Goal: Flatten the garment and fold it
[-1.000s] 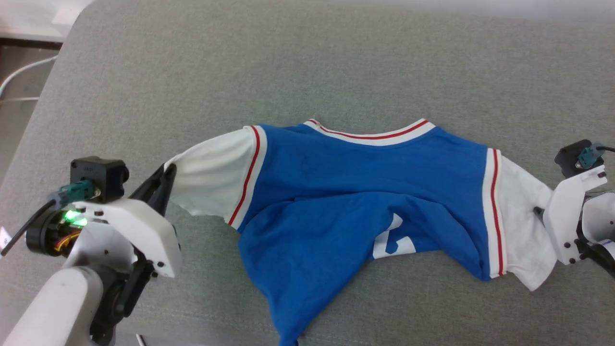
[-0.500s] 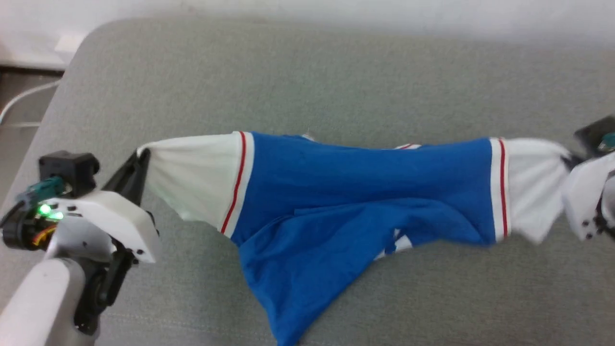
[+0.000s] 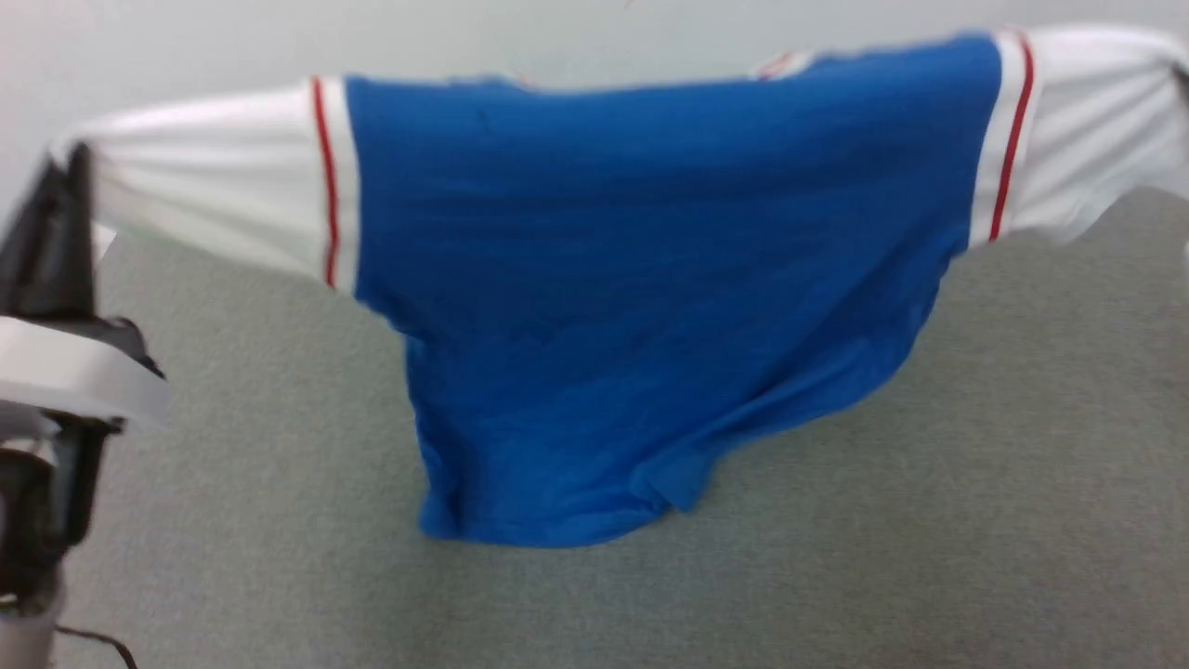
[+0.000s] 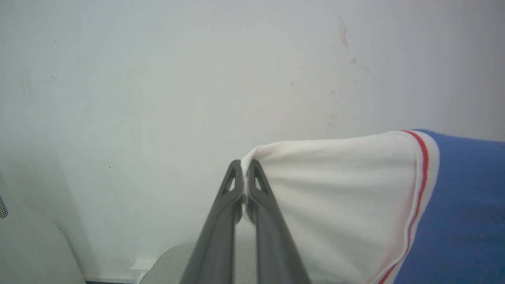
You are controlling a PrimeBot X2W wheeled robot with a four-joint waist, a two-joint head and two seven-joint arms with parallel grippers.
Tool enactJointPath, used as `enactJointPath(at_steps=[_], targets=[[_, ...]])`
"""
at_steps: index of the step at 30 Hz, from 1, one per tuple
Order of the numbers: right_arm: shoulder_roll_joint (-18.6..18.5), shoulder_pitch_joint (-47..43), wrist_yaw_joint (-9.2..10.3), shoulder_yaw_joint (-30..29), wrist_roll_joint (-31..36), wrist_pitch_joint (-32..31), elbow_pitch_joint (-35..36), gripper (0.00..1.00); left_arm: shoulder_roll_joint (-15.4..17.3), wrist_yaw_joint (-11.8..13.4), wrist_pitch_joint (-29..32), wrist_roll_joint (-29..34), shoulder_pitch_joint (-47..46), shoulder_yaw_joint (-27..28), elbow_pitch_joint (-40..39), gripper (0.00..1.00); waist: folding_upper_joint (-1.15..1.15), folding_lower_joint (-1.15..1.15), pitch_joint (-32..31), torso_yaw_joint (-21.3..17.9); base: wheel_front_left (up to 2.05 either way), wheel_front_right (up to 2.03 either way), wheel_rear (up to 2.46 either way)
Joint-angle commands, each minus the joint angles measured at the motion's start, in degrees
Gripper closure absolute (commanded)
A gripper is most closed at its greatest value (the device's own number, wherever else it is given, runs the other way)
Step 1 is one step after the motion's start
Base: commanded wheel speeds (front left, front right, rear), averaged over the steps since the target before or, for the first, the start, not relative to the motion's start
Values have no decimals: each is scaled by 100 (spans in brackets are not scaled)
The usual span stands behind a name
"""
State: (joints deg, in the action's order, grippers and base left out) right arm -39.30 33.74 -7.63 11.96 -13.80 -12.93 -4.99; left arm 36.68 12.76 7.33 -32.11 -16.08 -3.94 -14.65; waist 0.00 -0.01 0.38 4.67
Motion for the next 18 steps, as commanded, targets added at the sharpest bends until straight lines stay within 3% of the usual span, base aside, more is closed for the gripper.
enactJointPath(at_steps=[1, 10, 18], targets=[[-29, 76, 14, -72, 39, 5, 91, 100, 56, 63, -56, 53, -107, 90, -72, 100, 0, 1, -202, -228, 0, 0, 0], [-114, 281, 14, -531, -1, -247, 943, 100, 392, 76, -165, -1, -518, 596, -493, 100, 0, 1, -87, -424, 0, 0, 0], [-224, 1256, 14, -295, -193, -198, 543, 100, 572, -398, 328, -250, -1418, 138, 118, 100, 0, 1, 646, -589, 0, 0, 0]])
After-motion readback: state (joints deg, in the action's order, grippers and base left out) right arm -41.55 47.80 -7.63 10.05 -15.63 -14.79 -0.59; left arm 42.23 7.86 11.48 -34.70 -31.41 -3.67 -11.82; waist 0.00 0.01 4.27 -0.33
